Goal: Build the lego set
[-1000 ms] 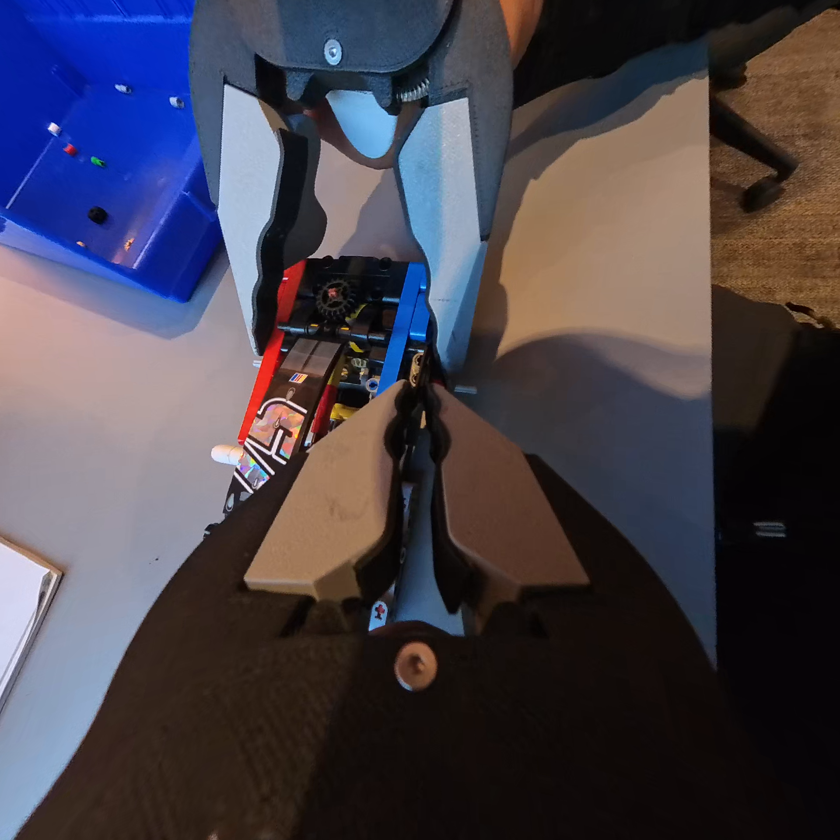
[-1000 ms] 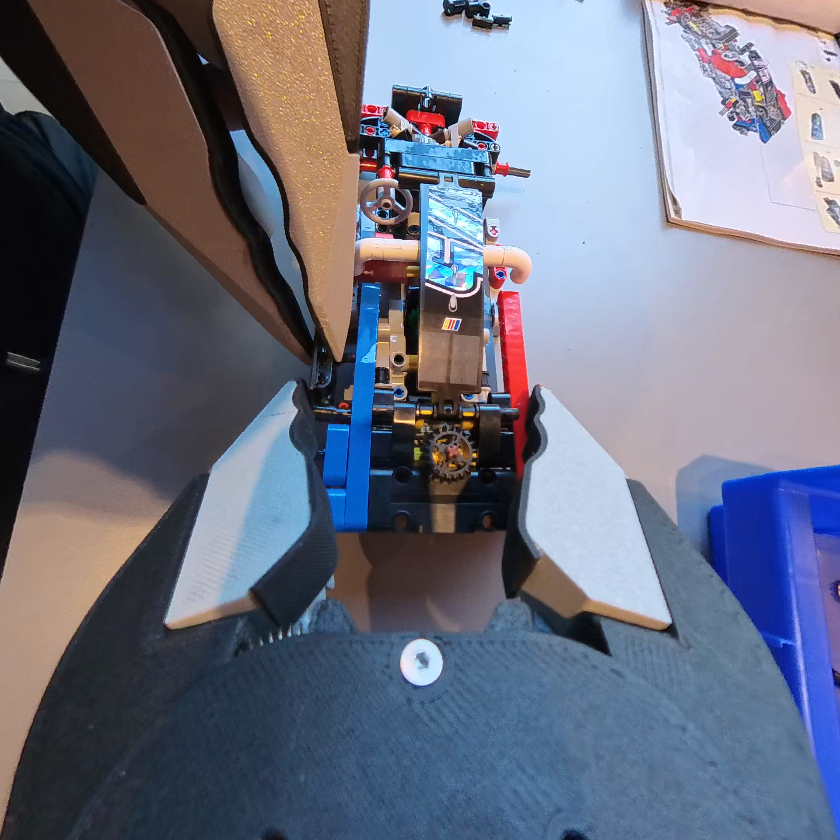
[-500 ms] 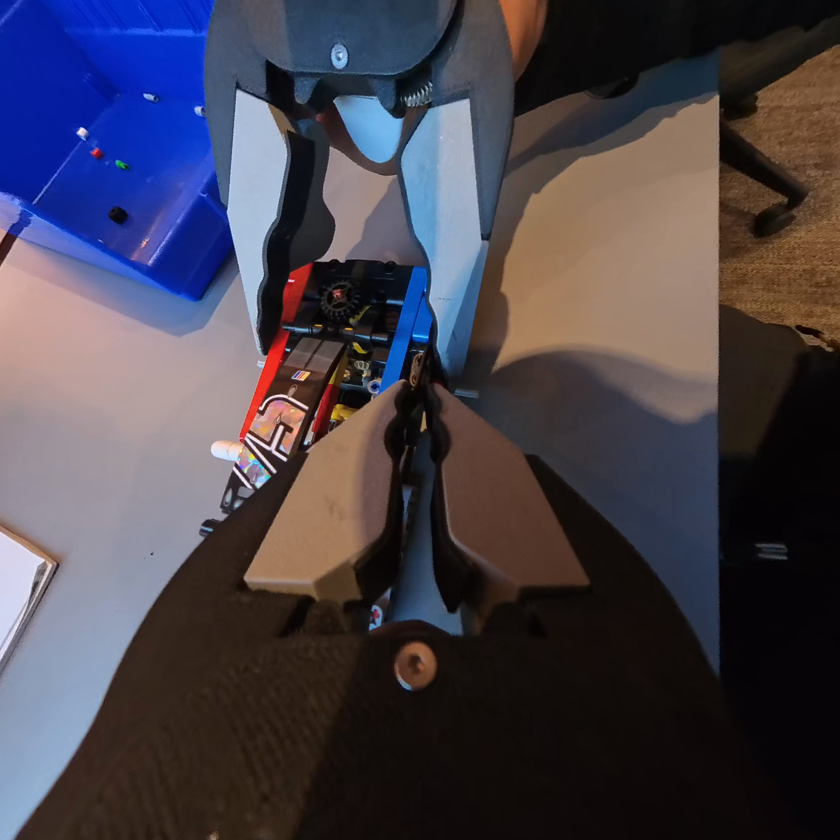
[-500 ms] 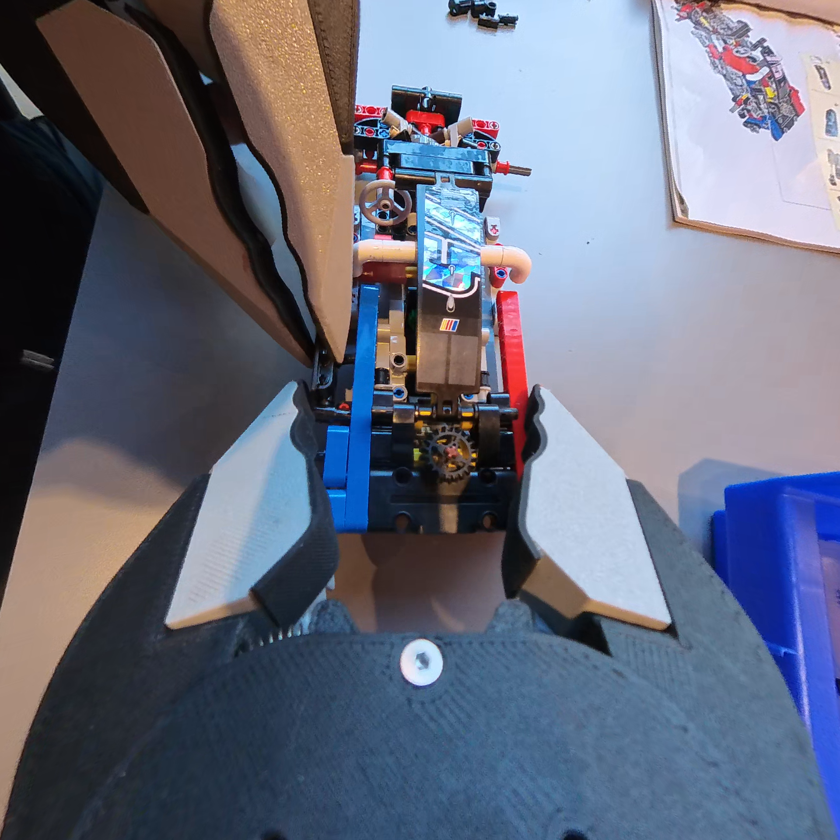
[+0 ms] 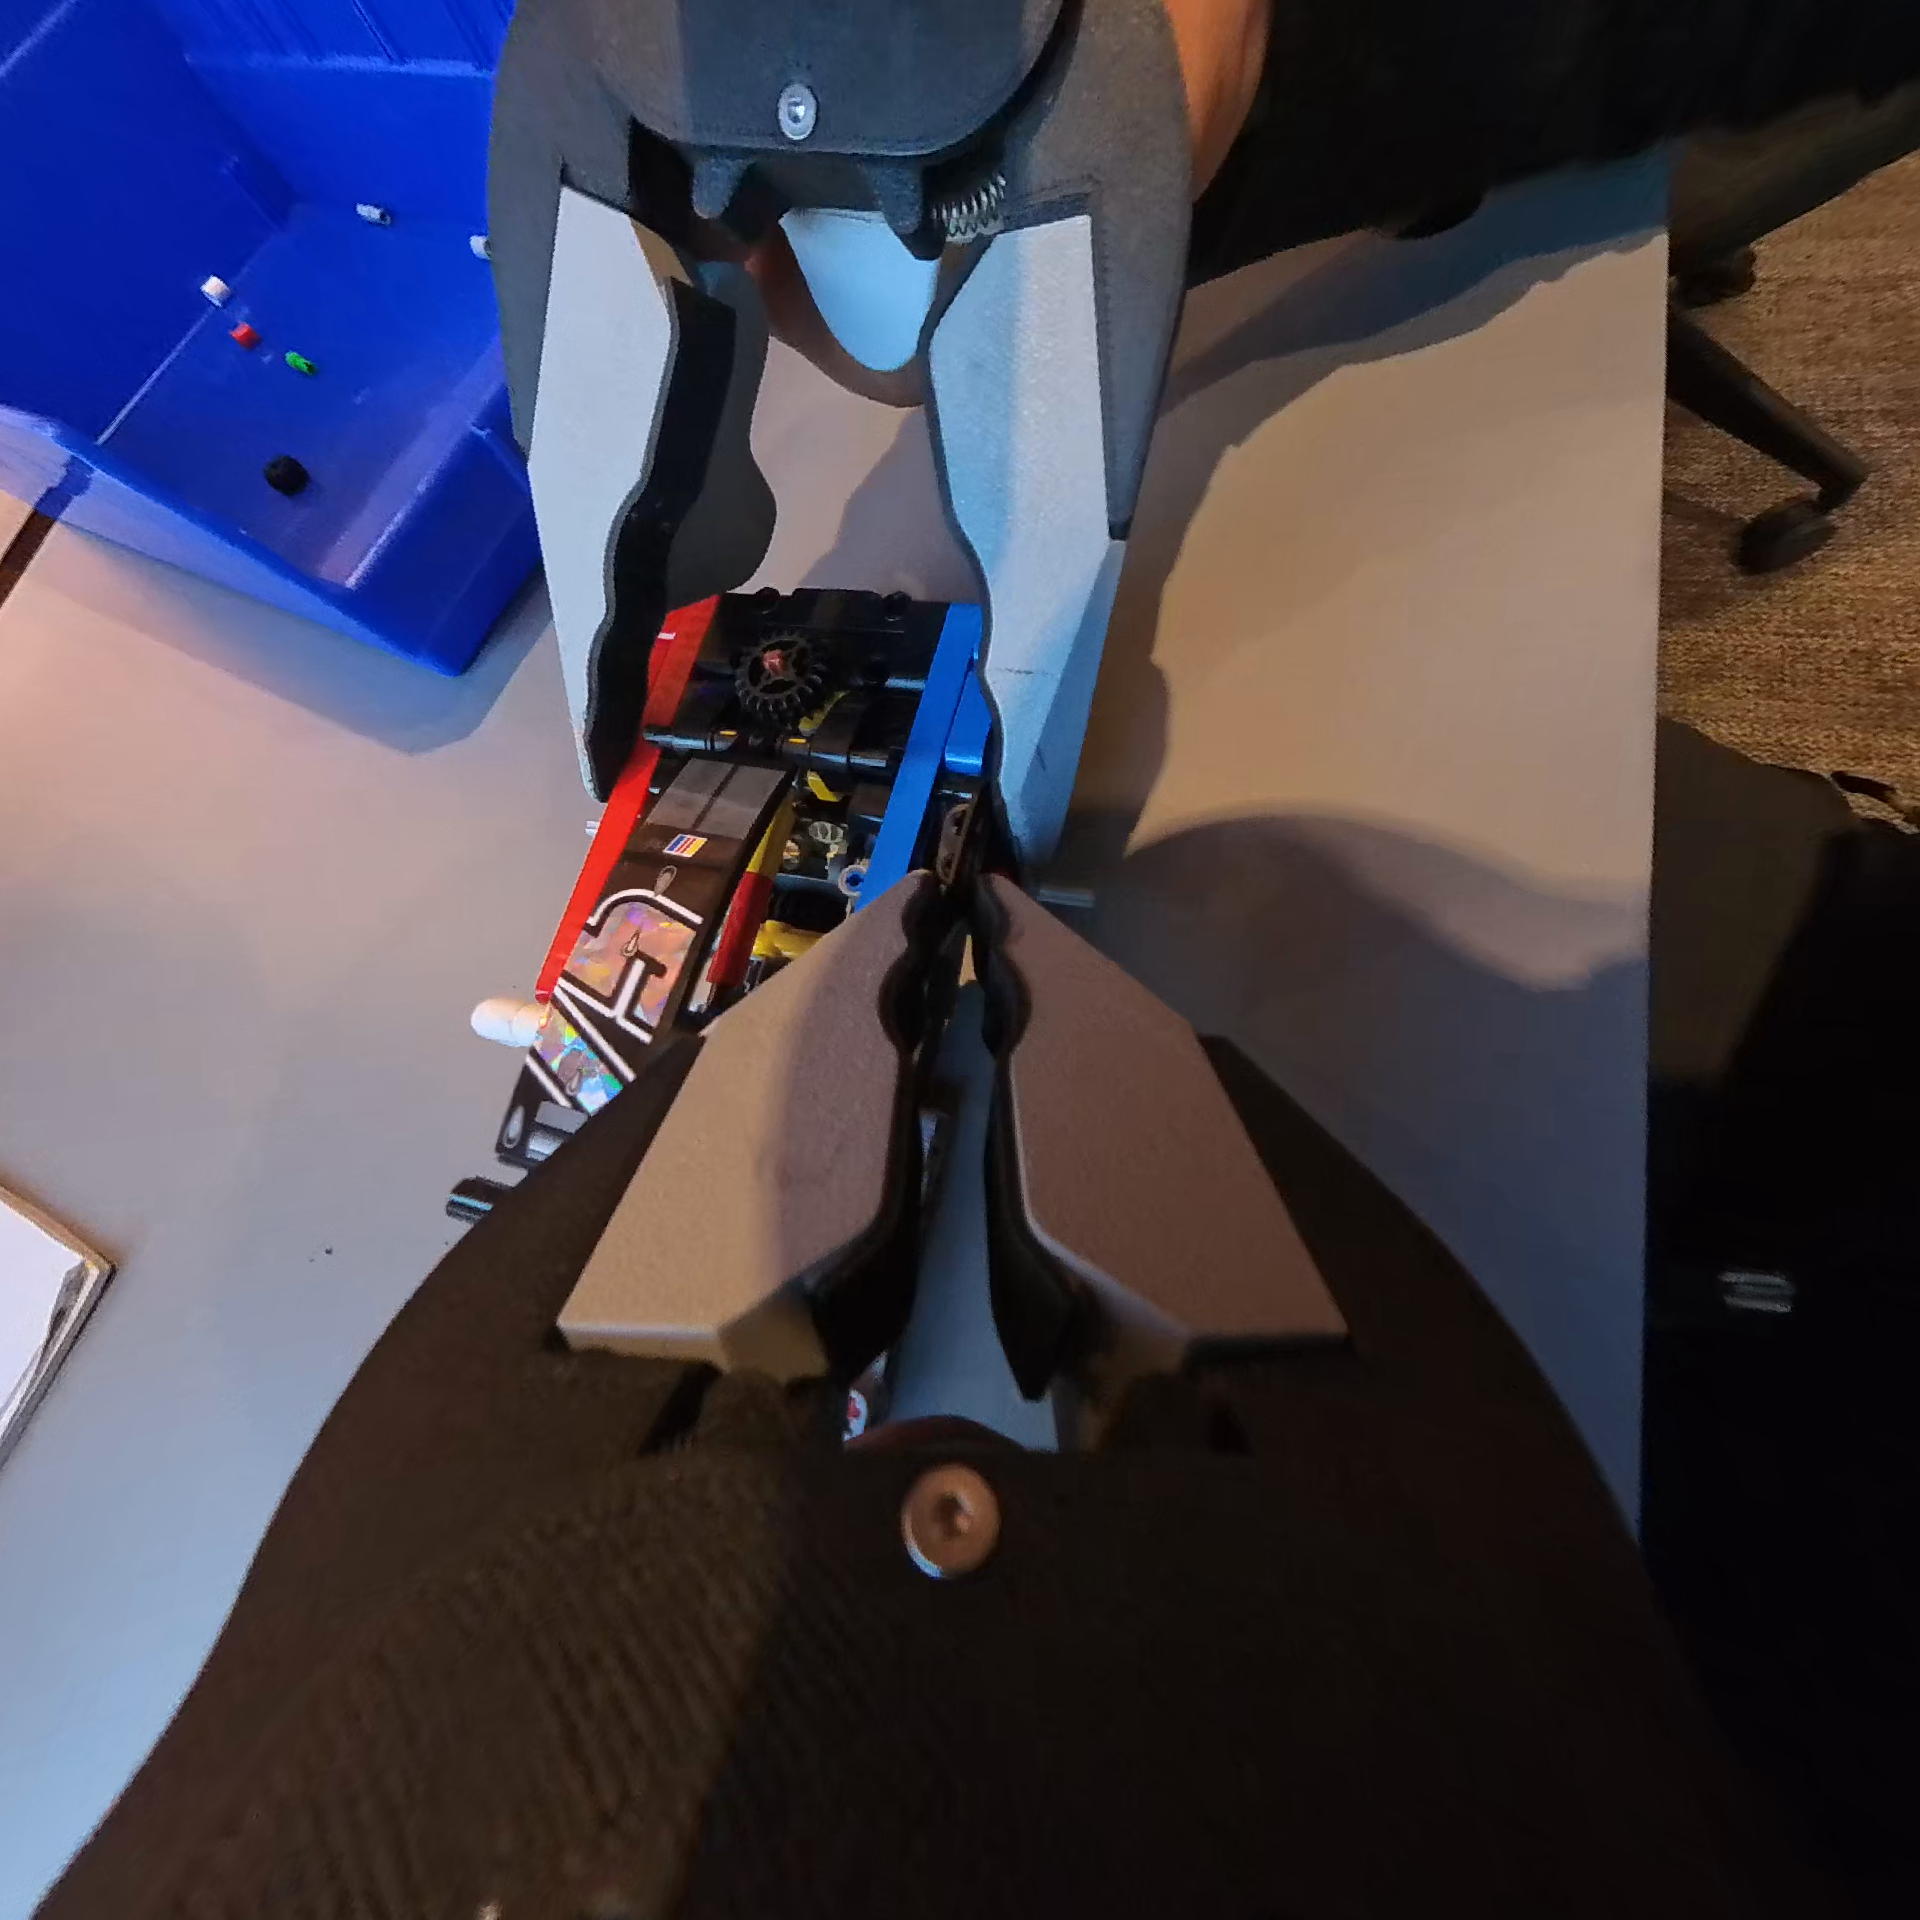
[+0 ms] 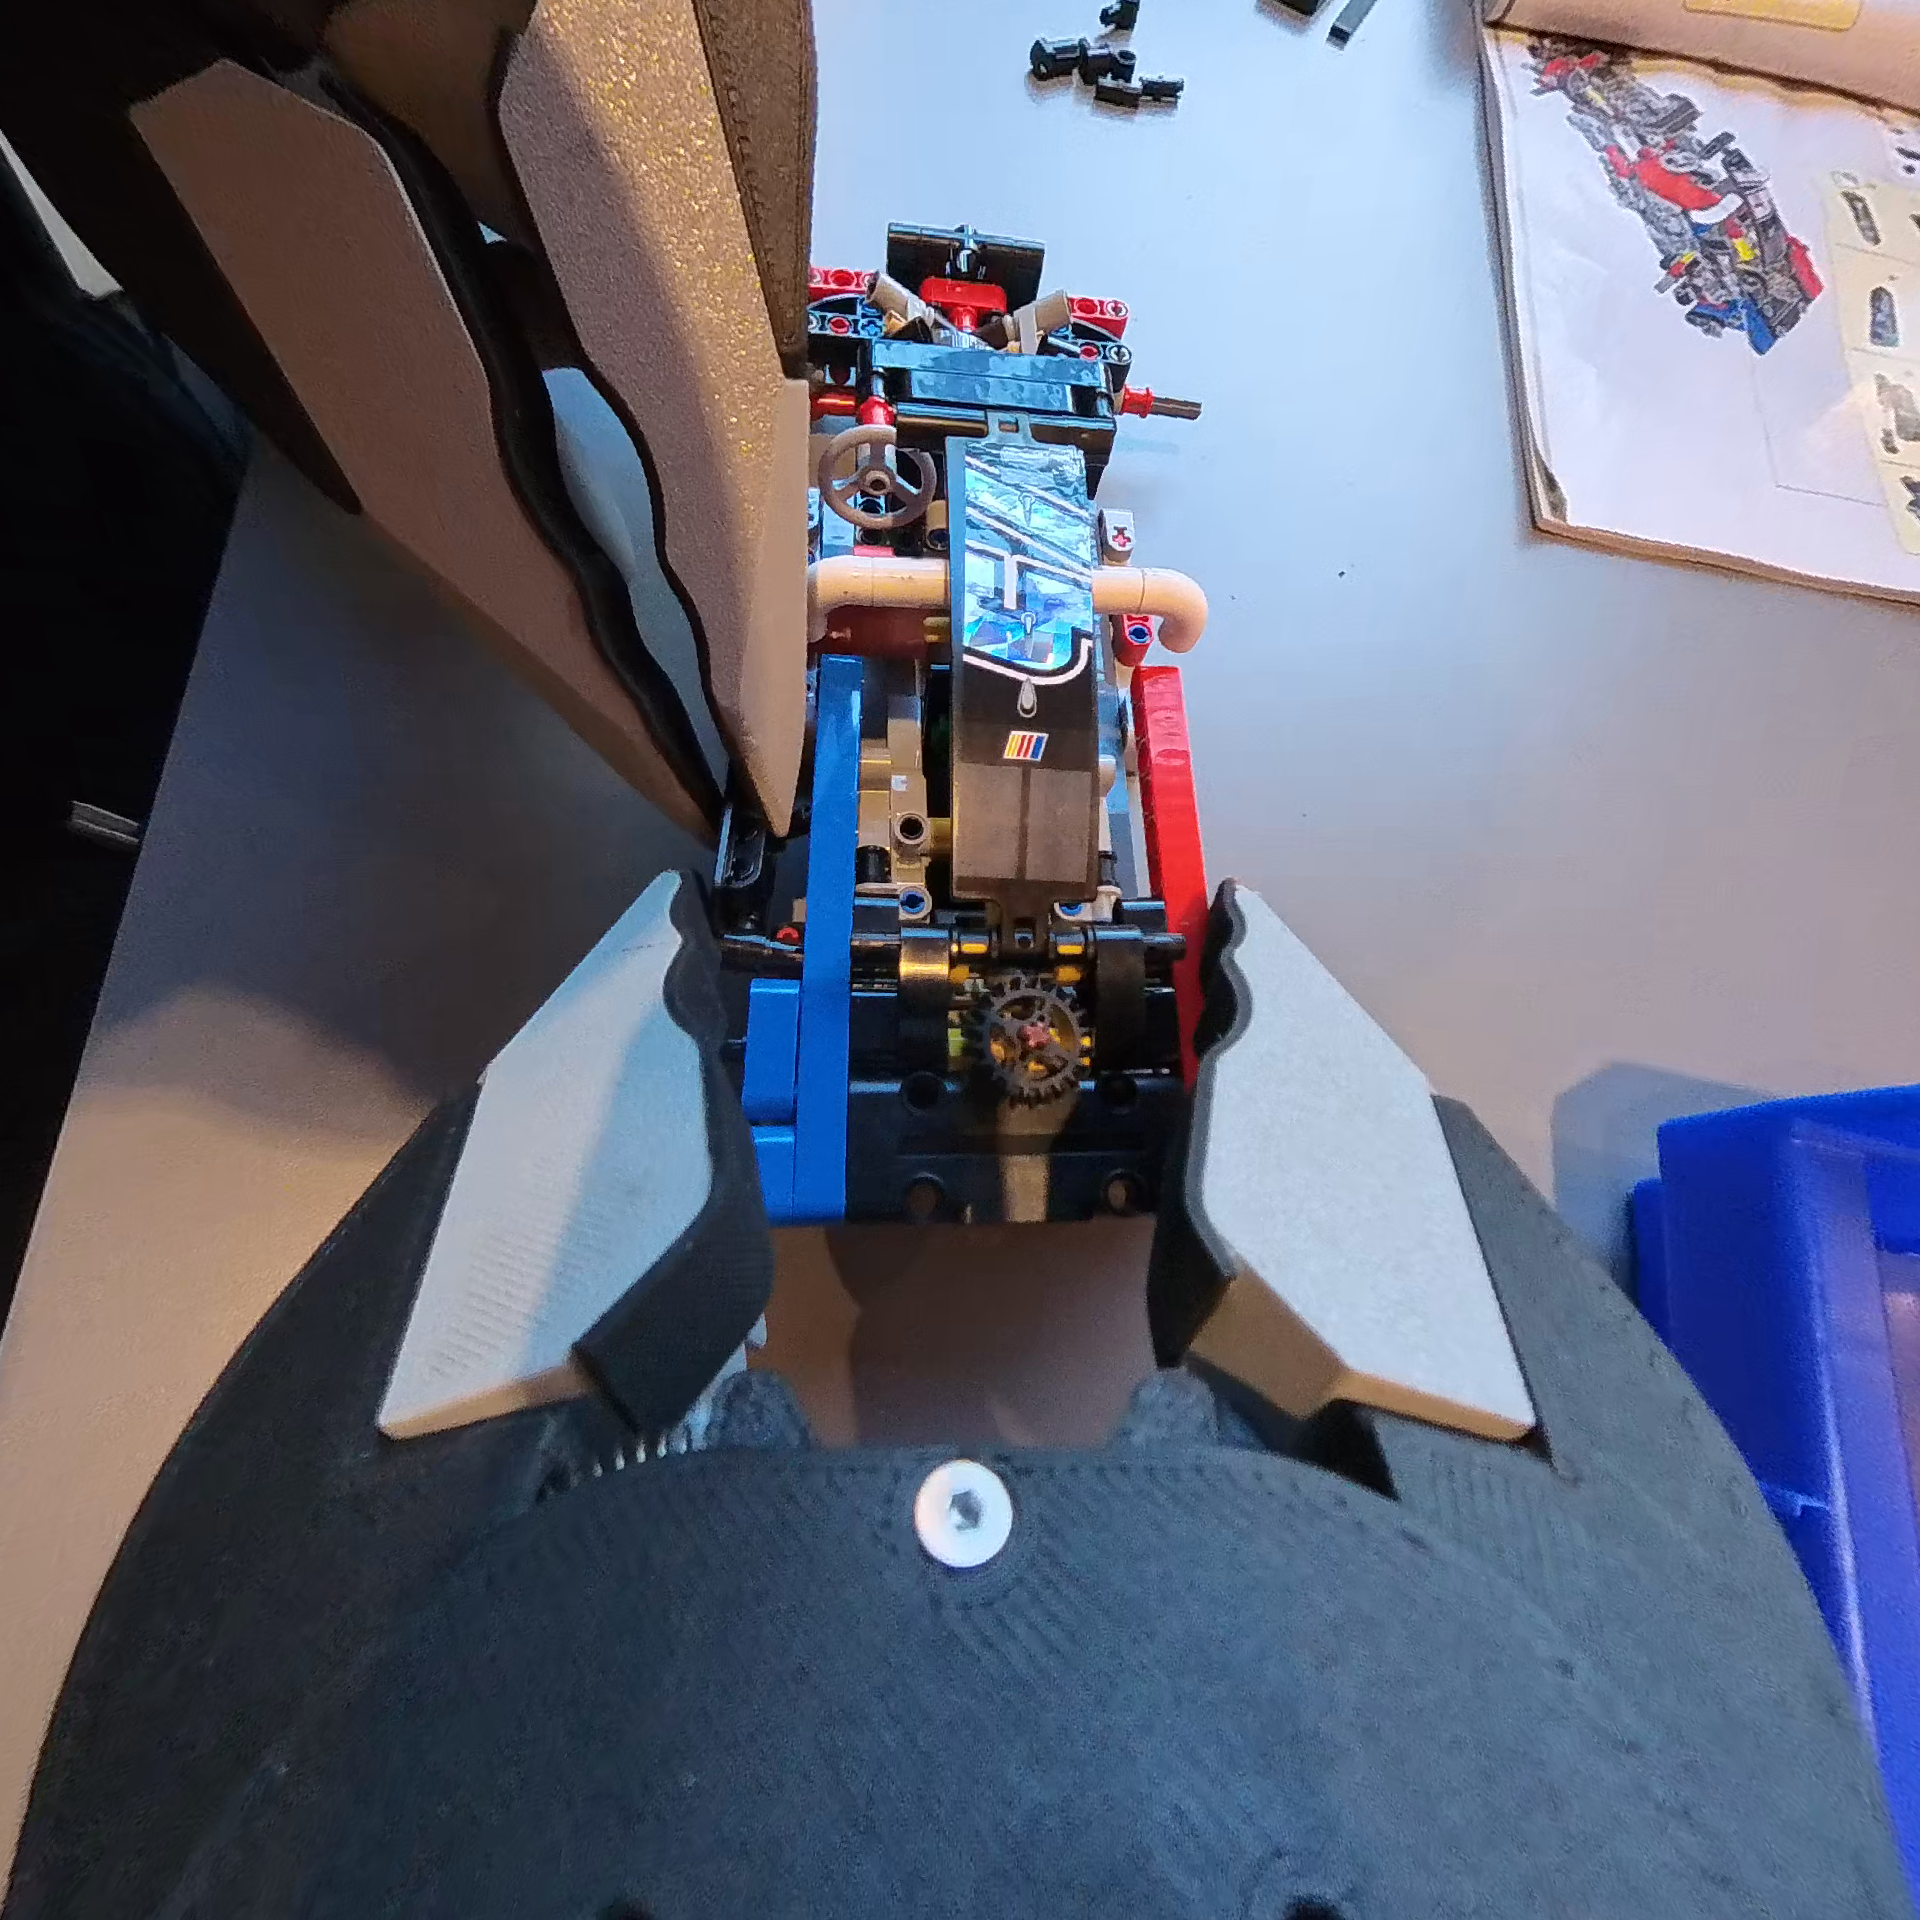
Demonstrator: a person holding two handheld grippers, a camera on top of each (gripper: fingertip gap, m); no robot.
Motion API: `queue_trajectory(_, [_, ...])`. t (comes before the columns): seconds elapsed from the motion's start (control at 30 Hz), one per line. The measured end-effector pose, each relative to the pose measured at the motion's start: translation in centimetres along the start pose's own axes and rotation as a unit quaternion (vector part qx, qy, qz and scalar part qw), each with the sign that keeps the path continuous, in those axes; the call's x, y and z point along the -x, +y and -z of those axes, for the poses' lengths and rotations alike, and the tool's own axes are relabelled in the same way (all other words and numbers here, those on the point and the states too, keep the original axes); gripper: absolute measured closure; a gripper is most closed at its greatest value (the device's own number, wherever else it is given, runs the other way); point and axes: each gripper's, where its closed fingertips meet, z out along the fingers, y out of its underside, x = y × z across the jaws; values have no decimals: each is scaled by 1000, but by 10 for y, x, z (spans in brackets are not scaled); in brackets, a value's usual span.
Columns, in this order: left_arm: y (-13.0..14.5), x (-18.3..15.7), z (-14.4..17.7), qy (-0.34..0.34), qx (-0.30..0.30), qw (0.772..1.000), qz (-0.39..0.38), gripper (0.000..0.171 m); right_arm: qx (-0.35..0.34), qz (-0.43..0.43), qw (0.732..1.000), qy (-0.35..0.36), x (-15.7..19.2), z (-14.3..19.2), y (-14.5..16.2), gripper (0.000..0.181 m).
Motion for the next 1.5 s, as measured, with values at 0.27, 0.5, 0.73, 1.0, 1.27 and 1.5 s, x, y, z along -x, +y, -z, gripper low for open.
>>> queue_trajectory(0.27, [-1, 0, 0, 2, 9, 1000, -1, 170, -10, 3, 1000, -5, 0, 0, -1, 90])
queue_trajectory(0.5, [1, 0, -2, -8, 25, 999, -19, 170, -5, 12, 1000, 1, -1, -1, 0, 89])
queue_trajectory(0.73, [-1, 0, -1, 5, 25, 1000, 8, 171, -11, 11, 1000, 0, -1, -1, -1, 90])
queue_trajectory(1.0, [-3, 0, -2, 12, 19, 999, 27, 170, -18, 15, 1000, -12, 0, 0, -1, 90])
queue_trajectory(1.27, [-4, 1, -3, -6, 20, 999, 30, 171, -18, 18, 1000, -16, -1, 0, -1, 90])
queue_trajectory(1.5, [-4, 1, -2, 10, 10, 998, 61, 170, -21, 12, 1000, -14, -1, -1, -2, 90])
